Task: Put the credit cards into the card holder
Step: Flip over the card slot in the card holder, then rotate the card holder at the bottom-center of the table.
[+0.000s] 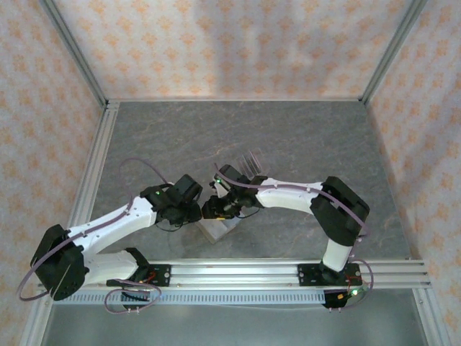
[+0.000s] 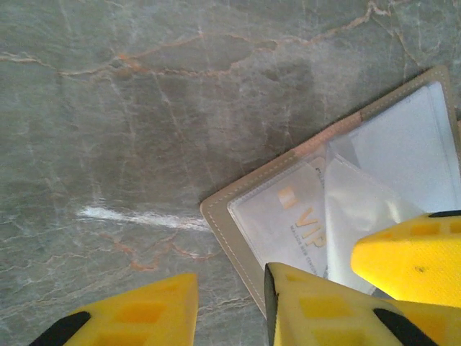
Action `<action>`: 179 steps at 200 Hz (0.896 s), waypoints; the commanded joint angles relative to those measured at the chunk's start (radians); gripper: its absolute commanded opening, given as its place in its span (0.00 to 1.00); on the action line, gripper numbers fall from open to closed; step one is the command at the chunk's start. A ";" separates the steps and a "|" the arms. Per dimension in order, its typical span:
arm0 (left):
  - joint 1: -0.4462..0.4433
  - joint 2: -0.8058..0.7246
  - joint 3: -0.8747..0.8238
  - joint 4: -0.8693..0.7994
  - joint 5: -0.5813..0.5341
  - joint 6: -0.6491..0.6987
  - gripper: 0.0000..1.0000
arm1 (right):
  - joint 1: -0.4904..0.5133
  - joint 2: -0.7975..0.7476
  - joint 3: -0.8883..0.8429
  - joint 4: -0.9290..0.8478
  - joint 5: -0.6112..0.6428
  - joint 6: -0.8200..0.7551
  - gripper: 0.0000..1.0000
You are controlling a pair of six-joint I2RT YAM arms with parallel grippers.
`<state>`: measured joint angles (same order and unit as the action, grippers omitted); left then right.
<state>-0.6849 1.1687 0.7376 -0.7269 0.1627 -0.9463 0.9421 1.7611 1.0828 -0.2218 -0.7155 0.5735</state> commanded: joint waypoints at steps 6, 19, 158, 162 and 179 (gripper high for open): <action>0.018 -0.044 -0.011 -0.037 -0.047 -0.021 0.34 | 0.004 0.012 0.054 0.071 -0.062 0.019 0.42; 0.026 -0.060 -0.016 -0.045 -0.055 -0.027 0.36 | 0.004 -0.002 0.071 0.058 -0.057 0.014 0.42; 0.060 -0.063 -0.044 0.033 0.042 0.028 0.54 | -0.086 -0.152 0.055 -0.225 0.162 -0.068 0.21; 0.058 -0.046 -0.042 0.038 0.052 0.034 0.54 | -0.086 -0.142 0.063 -0.251 0.185 -0.078 0.20; 0.045 -0.001 -0.025 0.047 0.064 0.056 0.54 | -0.086 -0.103 0.112 -0.376 0.328 -0.110 0.17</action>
<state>-0.6323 1.1183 0.6918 -0.7124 0.1844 -0.9405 0.8509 1.6138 1.1484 -0.4049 -0.5930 0.5175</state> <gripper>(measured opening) 0.537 0.181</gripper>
